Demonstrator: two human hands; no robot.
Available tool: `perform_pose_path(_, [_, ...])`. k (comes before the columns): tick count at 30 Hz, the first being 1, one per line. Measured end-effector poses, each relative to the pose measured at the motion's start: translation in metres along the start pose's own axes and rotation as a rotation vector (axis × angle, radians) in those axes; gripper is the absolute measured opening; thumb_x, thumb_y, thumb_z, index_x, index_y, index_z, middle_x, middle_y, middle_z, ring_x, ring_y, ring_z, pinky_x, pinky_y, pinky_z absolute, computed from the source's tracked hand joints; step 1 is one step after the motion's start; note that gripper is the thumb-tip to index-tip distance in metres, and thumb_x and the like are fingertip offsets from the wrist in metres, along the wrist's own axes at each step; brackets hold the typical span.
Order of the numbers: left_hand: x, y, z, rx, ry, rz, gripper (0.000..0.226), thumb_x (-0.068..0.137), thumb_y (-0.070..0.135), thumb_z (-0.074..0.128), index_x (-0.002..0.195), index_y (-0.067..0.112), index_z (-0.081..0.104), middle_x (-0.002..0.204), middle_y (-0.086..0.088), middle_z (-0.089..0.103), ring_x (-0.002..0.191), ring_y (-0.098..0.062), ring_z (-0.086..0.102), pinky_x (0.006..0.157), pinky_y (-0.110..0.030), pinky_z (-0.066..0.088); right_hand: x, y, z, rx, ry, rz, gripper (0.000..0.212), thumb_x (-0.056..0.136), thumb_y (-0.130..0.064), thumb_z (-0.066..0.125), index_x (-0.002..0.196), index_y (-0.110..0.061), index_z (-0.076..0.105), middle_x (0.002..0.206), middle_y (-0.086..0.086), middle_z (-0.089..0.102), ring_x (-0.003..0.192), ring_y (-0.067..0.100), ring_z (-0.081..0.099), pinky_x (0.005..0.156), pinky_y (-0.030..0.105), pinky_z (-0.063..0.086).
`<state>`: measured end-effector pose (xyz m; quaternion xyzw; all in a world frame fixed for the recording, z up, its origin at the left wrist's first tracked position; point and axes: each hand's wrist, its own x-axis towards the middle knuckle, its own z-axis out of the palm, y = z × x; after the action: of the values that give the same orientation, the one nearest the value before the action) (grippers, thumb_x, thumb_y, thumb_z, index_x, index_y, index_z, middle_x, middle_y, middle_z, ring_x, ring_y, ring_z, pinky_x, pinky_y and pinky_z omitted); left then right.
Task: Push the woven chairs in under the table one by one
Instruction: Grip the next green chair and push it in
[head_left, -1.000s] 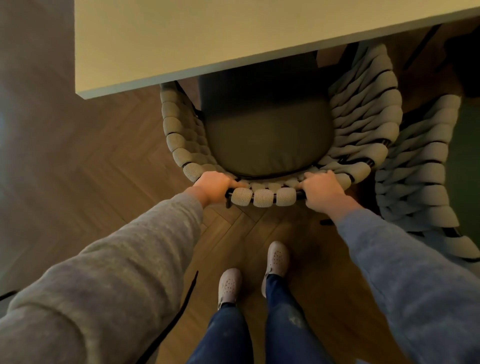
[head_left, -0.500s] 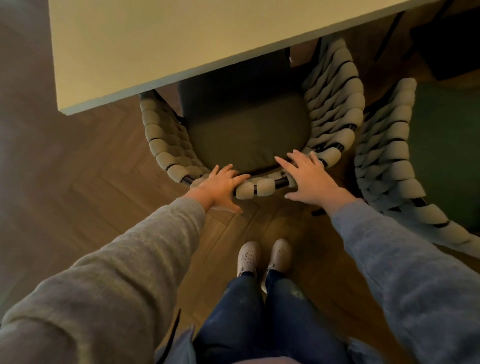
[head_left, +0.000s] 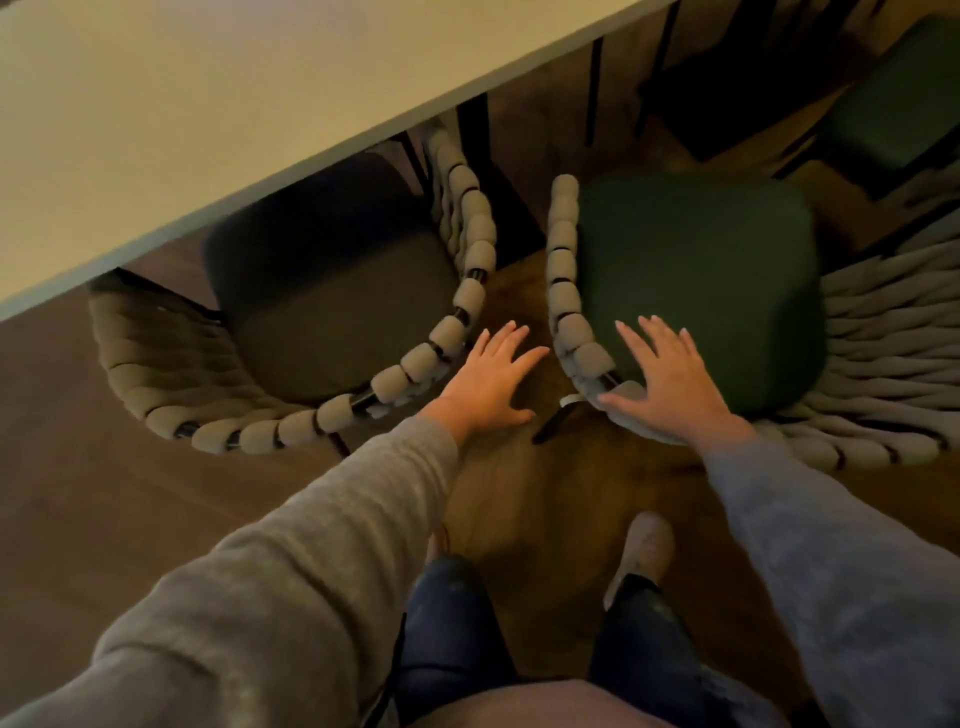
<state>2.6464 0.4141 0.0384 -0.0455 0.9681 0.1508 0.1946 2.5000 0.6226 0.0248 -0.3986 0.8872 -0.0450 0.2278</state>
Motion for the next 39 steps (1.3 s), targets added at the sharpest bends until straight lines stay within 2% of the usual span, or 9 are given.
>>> perform_pose_path(6, [0.059,0.101,0.031,0.082,0.027,-0.201,0.093,0.078,0.059,0.066,0.153,0.024,0.022,0.158,-0.024,0.004,0.147,-0.038,-0.007,0.116,-0.054,-0.007,-0.064,0.139,-0.009,-0.008,-0.105,-0.047,0.094,0.083,-0.074,0.046,0.156,-0.029,0.007,0.162,0.003,0.012,0.15,0.019,0.001,0.121,0.038,-0.003])
perform_pose_path(8, [0.067,0.122,0.042,0.282,0.009,-0.092,0.089,0.08,0.059,0.063,0.152,0.025,0.023,0.16,-0.019,0.002,0.147,-0.036,-0.009,0.113,-0.058,-0.01,-0.085,0.186,-0.009,-0.019,-0.196,-0.019,0.098,0.078,-0.08,0.043,0.155,-0.032,0.006,0.162,0.0,0.012,0.15,0.018,0.003,0.121,0.038,-0.001])
perform_pose_path(10, [0.082,0.142,0.045,0.411,-0.051,0.005,0.085,0.082,0.056,0.063,0.151,0.026,0.025,0.16,-0.017,0.005,0.147,-0.036,-0.008,0.113,-0.06,-0.01,-0.099,0.227,-0.011,-0.021,-0.247,0.016,0.101,0.075,-0.082,0.048,0.154,-0.034,0.008,0.16,-0.001,0.021,0.148,0.02,0.014,0.121,0.04,0.009])
perform_pose_path(13, [0.112,0.161,0.04,0.426,-0.171,-0.05,0.072,0.086,0.05,0.061,0.149,0.027,0.034,0.157,-0.013,0.021,0.148,-0.036,-0.001,0.114,-0.059,-0.007,-0.105,0.261,-0.007,-0.07,-0.273,-0.019,0.098,0.076,-0.07,0.062,0.154,-0.032,0.015,0.146,-0.002,0.044,0.133,0.021,0.042,0.112,0.039,0.032])
perform_pose_path(16, [0.132,0.169,0.031,0.462,-0.344,-0.011,0.06,0.087,0.042,0.06,0.143,0.03,0.042,0.147,-0.008,0.039,0.142,-0.033,0.024,0.116,-0.055,0.013,-0.097,0.267,-0.002,-0.162,-0.33,-0.065,0.068,0.085,-0.044,0.066,0.145,-0.036,0.034,0.135,-0.002,0.054,0.122,0.021,0.052,0.102,0.038,0.043])
perform_pose_path(18, [0.135,0.171,0.03,0.424,-0.361,-0.026,0.051,0.087,0.043,0.06,0.135,0.031,0.049,0.127,-0.001,0.056,0.119,-0.026,0.052,0.106,-0.045,0.036,-0.091,0.267,-0.002,-0.186,-0.363,-0.064,0.059,0.085,-0.029,0.067,0.137,-0.038,0.042,0.131,-0.005,0.057,0.118,0.021,0.054,0.1,0.04,0.045])
perform_pose_path(20, [0.134,0.173,0.029,0.391,-0.341,-0.032,0.045,0.086,0.045,0.059,0.129,0.032,0.053,0.112,0.003,0.062,0.1,-0.021,0.06,0.095,-0.039,0.043,-0.09,0.267,-0.004,-0.193,-0.384,-0.07,0.059,0.085,-0.025,0.066,0.137,-0.039,0.042,0.13,-0.006,0.057,0.117,0.02,0.054,0.101,0.04,0.045])
perform_pose_path(29, [0.144,0.165,0.026,0.335,-0.385,0.014,0.038,0.084,0.041,0.06,0.121,0.03,0.056,0.107,0.005,0.062,0.088,-0.017,0.061,0.071,-0.03,0.046,-0.077,0.271,-0.024,-0.252,-0.506,-0.146,0.061,0.092,-0.02,0.057,0.146,-0.037,0.033,0.126,-0.002,0.06,0.116,0.019,0.056,0.1,0.036,0.046])
perform_pose_path(39, [0.184,0.161,0.014,0.249,-0.3,-0.038,0.037,0.085,0.038,0.059,0.12,0.027,0.058,0.105,0.004,0.064,0.091,-0.02,0.063,0.069,-0.03,0.043,-0.007,0.305,-0.07,-0.33,-0.473,-0.187,0.063,0.09,-0.019,0.061,0.144,-0.04,0.036,0.134,-0.005,0.057,0.123,0.016,0.053,0.106,0.036,0.041])
